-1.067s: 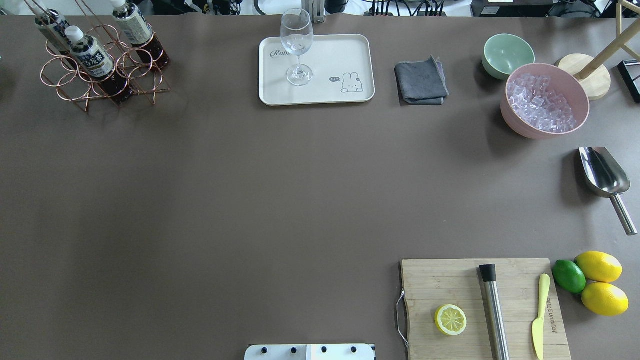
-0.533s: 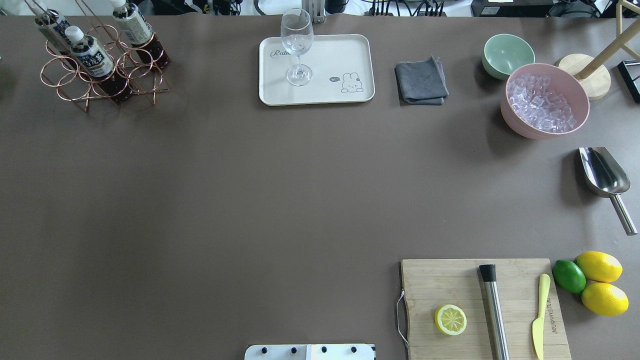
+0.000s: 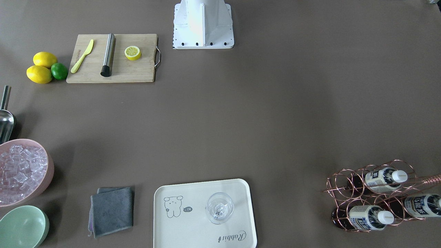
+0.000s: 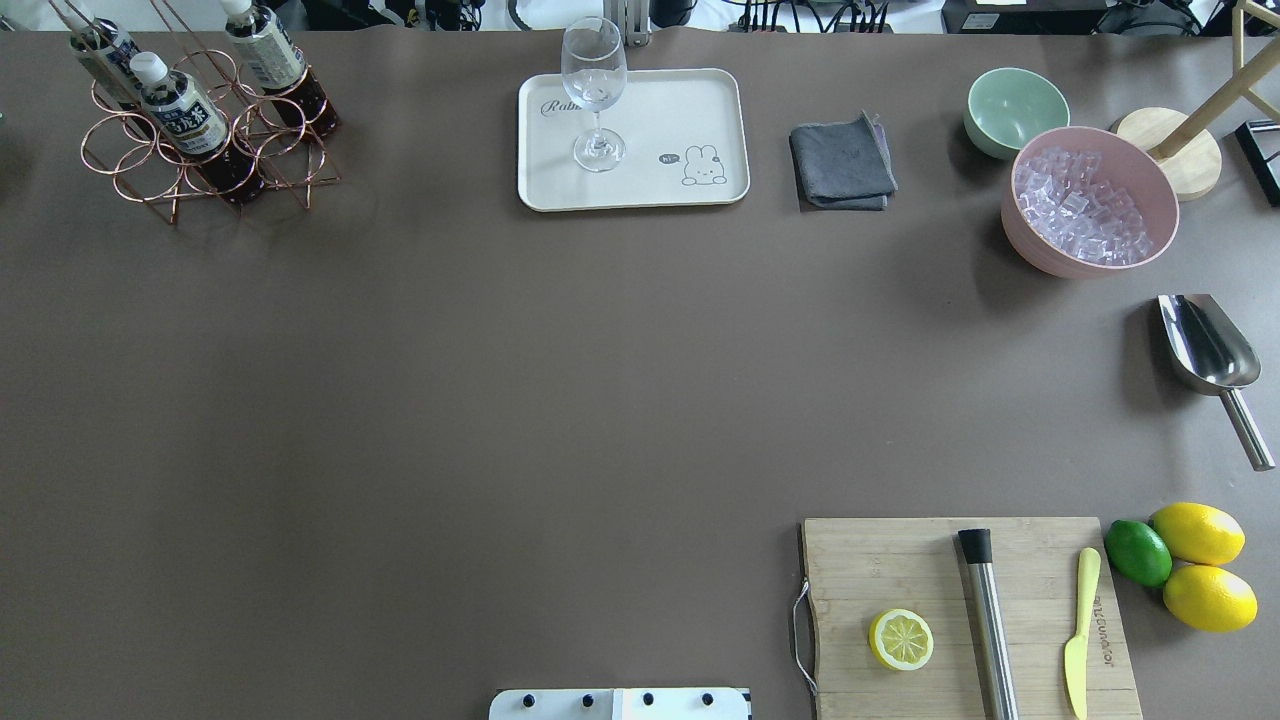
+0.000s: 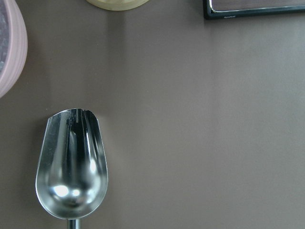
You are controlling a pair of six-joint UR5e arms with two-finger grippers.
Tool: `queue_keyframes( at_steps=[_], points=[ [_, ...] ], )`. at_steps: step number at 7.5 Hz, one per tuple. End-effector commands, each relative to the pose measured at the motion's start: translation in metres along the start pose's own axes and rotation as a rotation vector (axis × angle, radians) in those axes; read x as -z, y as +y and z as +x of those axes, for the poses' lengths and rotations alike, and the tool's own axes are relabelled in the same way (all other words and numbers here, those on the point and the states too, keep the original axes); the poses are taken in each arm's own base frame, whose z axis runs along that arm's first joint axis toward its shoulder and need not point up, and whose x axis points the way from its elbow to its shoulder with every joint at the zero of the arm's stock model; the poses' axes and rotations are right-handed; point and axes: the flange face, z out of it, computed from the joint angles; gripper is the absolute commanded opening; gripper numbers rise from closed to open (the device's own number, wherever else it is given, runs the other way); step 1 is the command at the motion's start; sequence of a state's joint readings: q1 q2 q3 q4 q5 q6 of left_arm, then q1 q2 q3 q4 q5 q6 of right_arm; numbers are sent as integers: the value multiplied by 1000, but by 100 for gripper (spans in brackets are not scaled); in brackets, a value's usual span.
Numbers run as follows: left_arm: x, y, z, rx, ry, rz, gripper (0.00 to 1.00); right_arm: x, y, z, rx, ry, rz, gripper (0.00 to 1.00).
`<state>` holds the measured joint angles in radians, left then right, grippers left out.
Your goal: Take tea from basket to plate
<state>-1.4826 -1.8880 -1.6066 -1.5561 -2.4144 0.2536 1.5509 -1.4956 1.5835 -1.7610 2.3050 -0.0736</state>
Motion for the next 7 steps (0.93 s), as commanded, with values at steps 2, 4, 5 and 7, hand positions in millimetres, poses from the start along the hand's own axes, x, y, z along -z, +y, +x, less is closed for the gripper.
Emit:
queue_keyframes(
  at_steps=[2, 4, 5, 7],
  points=[
    [20, -83, 8, -295, -5, 39, 98, 0, 0, 0, 0, -1, 0, 100],
    [14, -105, 0, -447, -31, 16, 98, 0, 0, 1, -2, -1, 0, 100],
    [17, -130, 1, -577, -34, 13, 98, 0, 0, 1, -2, 1, -1, 100],
    [32, -166, 13, -700, -60, 13, 98, -1, 0, 2, -4, -1, -2, 100]
  ],
)
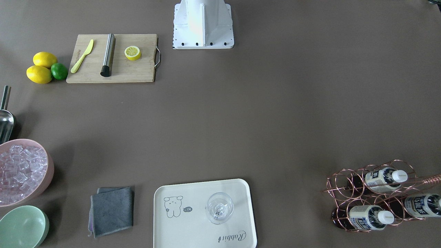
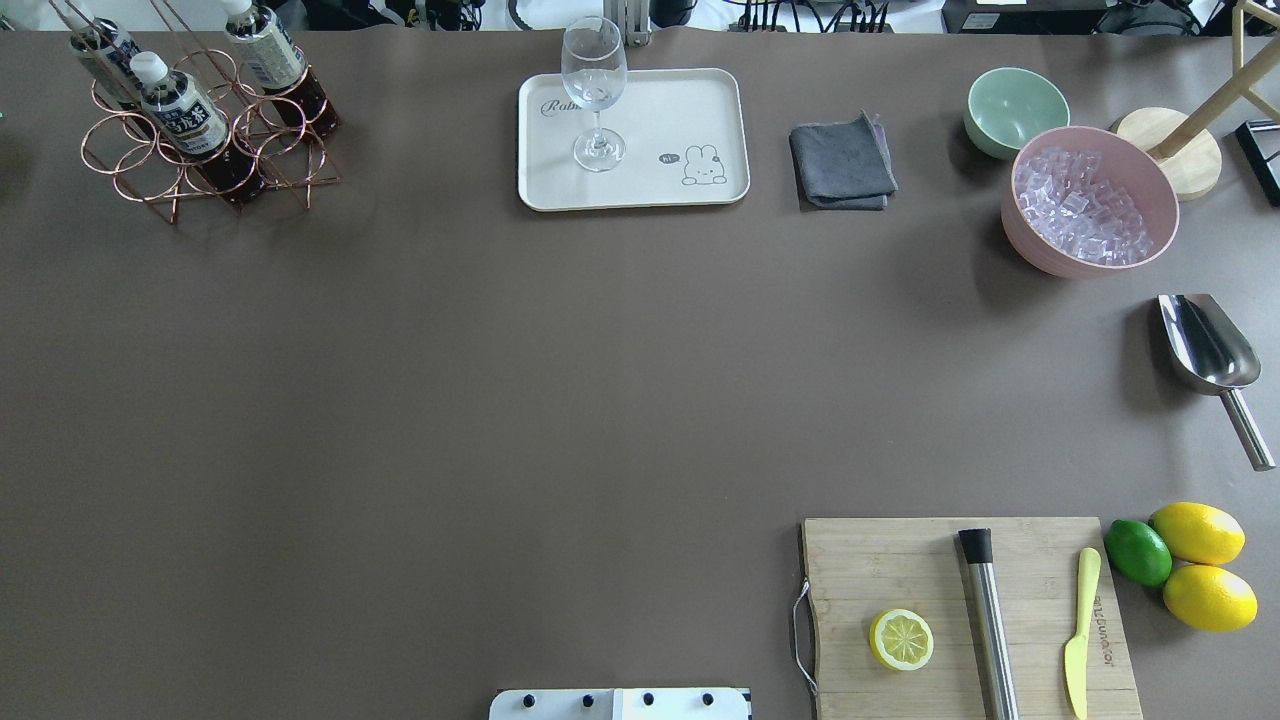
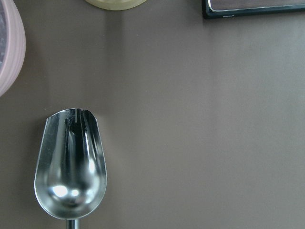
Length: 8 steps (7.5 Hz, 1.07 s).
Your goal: Take tea from basket to plate
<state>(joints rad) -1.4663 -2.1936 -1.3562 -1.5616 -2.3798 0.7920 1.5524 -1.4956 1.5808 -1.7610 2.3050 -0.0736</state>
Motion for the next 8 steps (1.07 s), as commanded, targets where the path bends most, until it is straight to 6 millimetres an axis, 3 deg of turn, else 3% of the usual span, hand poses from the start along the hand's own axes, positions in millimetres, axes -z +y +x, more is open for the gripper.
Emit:
queue_keyframes(
  at_steps=[1, 3, 4, 6, 8],
  points=[
    [5, -47, 0, -140, -14, 4, 97, 0, 0, 0, 1, -1, 1, 100],
    [-11, -78, 11, -179, 4, -6, 97, 0, 0, 0, 1, -1, 1, 100],
    [-25, -74, 8, -169, 24, -19, 97, 0, 1, 0, 0, -2, 0, 100],
    [-34, -66, 3, -197, 38, -31, 95, -4, 7, 5, -10, -6, -6, 100],
    [-36, -62, 2, -210, 42, -33, 62, -5, 8, 5, -11, -12, -7, 100]
  ],
)
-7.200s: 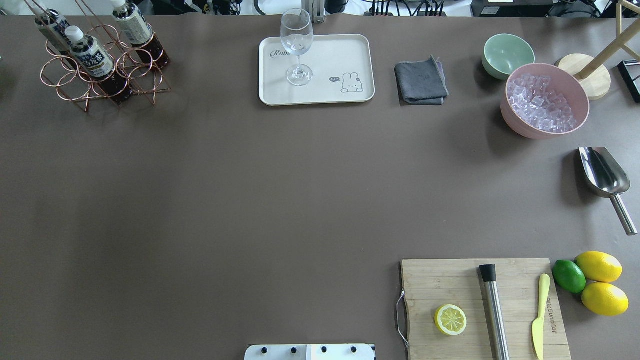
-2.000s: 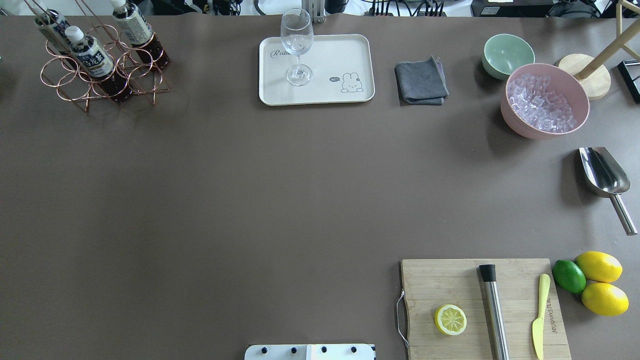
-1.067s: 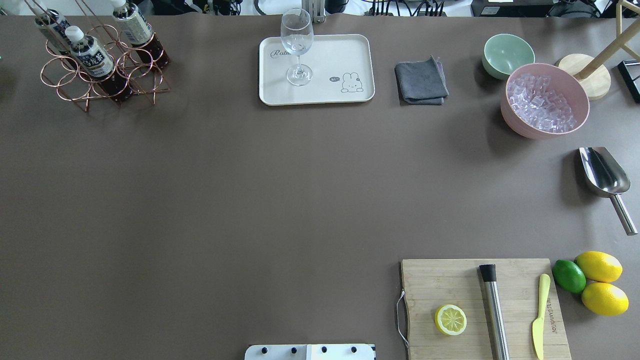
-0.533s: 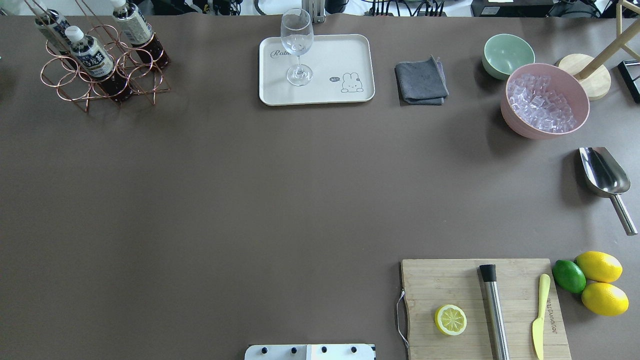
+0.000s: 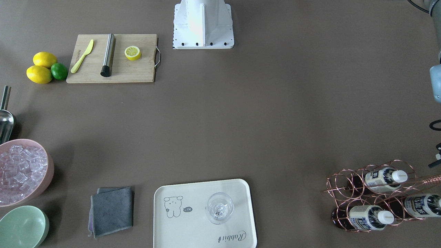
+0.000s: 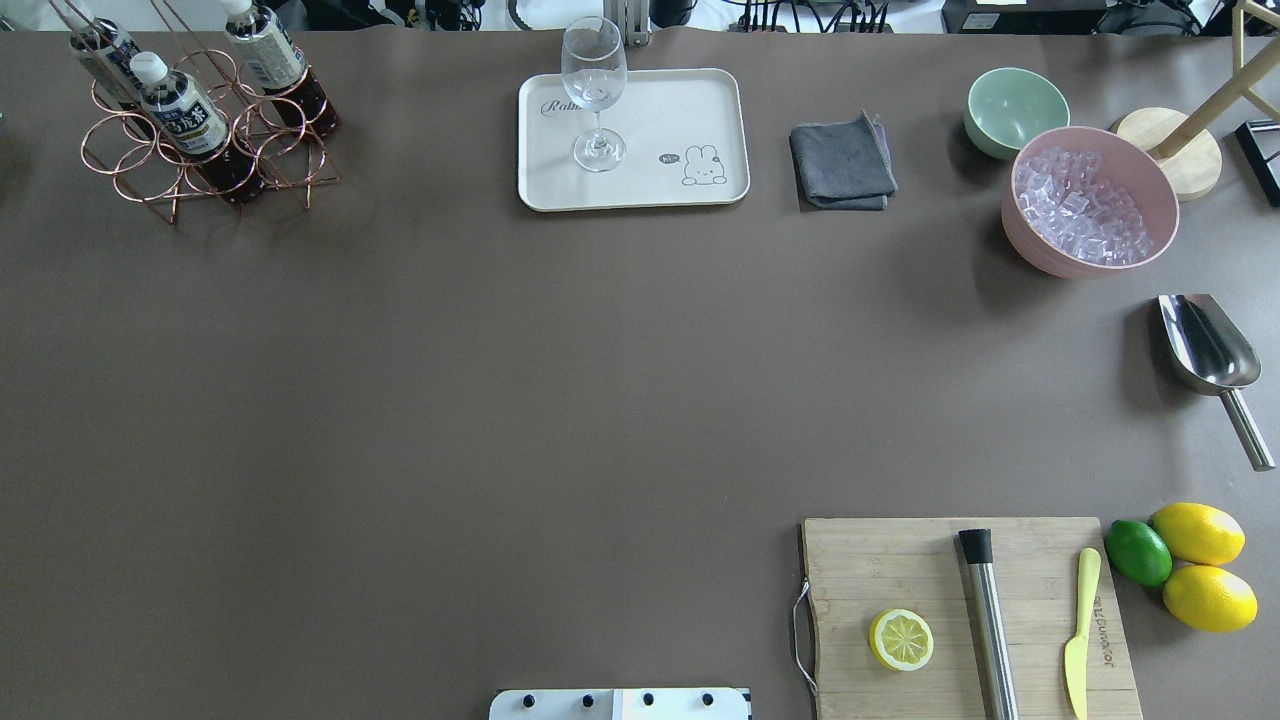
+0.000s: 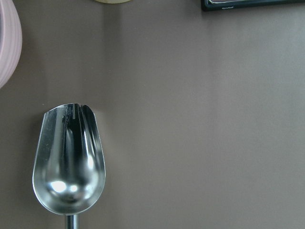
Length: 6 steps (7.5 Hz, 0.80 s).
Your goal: Take tea from basket to plate
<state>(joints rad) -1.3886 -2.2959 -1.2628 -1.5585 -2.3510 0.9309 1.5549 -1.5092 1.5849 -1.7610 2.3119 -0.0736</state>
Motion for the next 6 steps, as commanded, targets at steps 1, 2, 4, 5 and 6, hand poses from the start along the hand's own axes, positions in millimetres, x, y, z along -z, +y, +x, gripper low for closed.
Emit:
queue_keyframes(
  at_steps=[1, 2, 4, 5, 6],
  points=[
    [-3, 4, 1, -34, 6, -3, 28, -1, 2, 1, -1, -3, -2, 100],
    [-2, 4, 1, -35, 4, -1, 7, -1, 2, 1, -3, -5, -2, 100],
    [5, 4, 6, -44, -6, 8, 0, -1, 2, 0, -2, -6, -1, 100],
    [21, 4, 7, -45, -23, 17, 0, 0, 2, 0, 0, -6, 1, 100],
    [42, -5, 22, -40, -23, 15, 0, -2, 2, 1, -2, -6, -3, 100]
  ],
)
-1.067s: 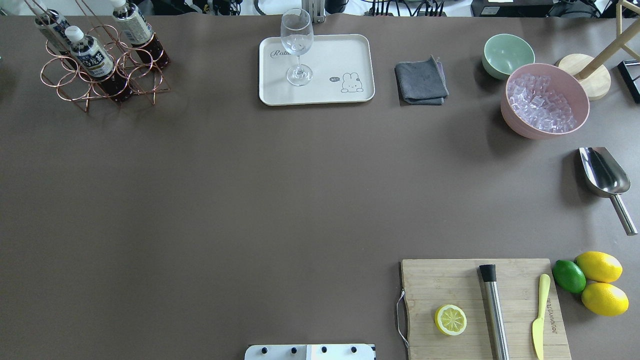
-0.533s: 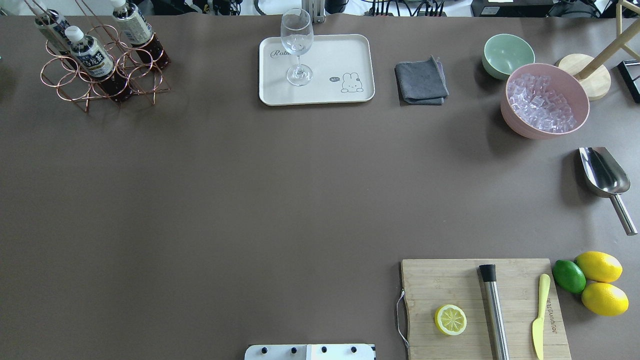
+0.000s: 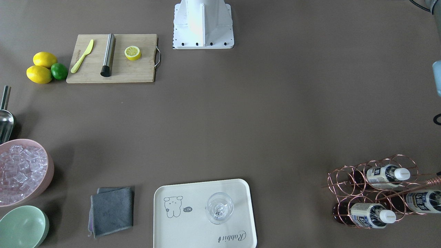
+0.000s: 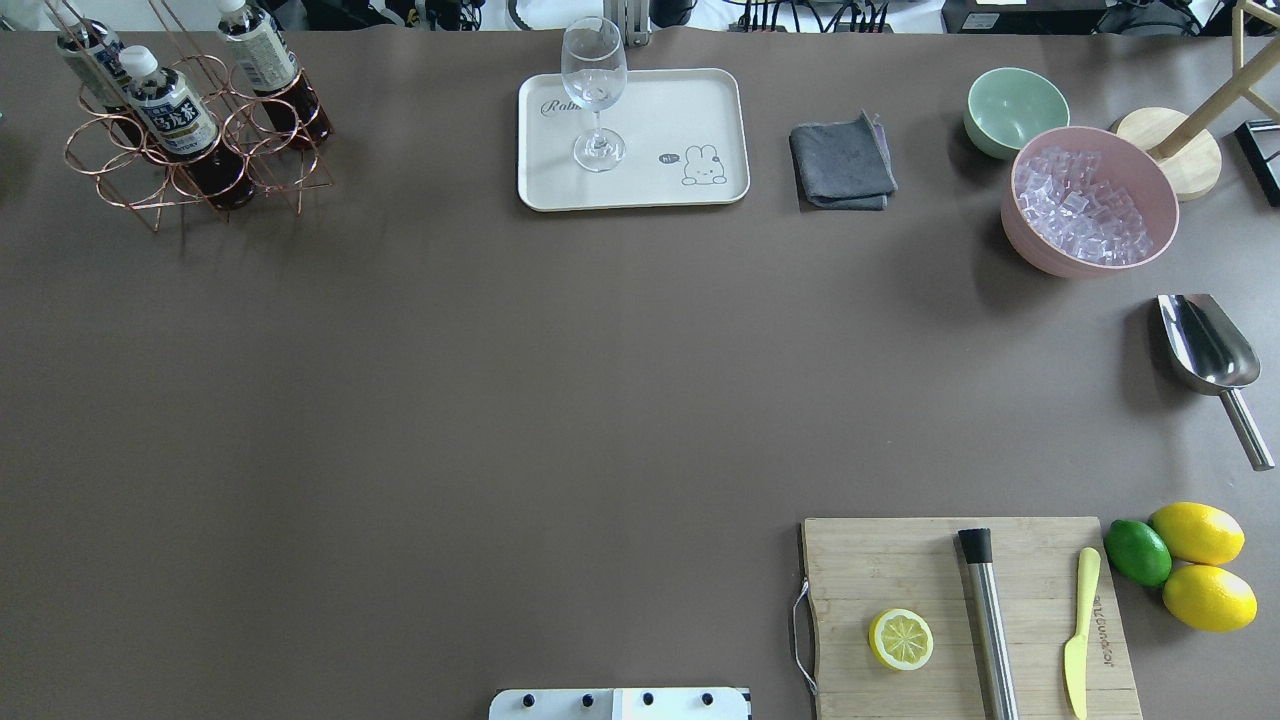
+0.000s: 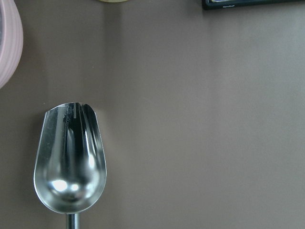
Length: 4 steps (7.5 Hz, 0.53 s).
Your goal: Take tea from basket to plate
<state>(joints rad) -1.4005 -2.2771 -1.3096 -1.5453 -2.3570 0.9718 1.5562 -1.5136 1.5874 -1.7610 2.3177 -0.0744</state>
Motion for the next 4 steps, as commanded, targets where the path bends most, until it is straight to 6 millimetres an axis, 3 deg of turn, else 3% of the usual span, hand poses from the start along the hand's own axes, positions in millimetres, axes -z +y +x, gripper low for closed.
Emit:
queue_keyframes(
  at_steps=[1, 3, 4],
  points=[
    [51, -22, 36, -4, -17, 8, 0, 2, -2, -3, 5, -6, 5, 100],
    [101, -32, 87, 8, -30, 6, 0, -2, 2, 1, -2, -8, -3, 100],
    [134, -21, 108, 12, -73, 13, 0, -2, 2, 0, -3, -9, -3, 100]
  ],
)
